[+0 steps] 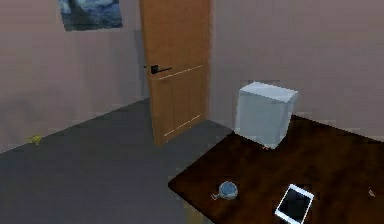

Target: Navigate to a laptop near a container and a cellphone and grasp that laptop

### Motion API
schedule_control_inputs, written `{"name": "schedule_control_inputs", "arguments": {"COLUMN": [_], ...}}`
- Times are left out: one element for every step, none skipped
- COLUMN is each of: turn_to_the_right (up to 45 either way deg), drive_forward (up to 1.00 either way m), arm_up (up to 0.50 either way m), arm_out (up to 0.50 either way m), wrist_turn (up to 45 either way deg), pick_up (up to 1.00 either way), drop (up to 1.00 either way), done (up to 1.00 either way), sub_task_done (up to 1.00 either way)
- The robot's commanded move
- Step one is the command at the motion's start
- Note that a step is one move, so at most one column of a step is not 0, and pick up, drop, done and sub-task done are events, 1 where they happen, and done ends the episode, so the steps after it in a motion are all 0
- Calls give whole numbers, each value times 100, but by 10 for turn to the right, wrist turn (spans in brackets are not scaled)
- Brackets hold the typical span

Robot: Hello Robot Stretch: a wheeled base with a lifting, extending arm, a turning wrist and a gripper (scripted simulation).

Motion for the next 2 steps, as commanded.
{"name": "schedule_control_inputs", "arguments": {"turn_to_the_right": [0, -150], "drive_forward": [15, 0], "arm_up": [0, 0], "arm_out": [0, 0], "wrist_turn": [0, 0], "pick_up": [0, 0], "drop": [0, 0], "done": [0, 0], "sub_task_done": [0, 0]}}
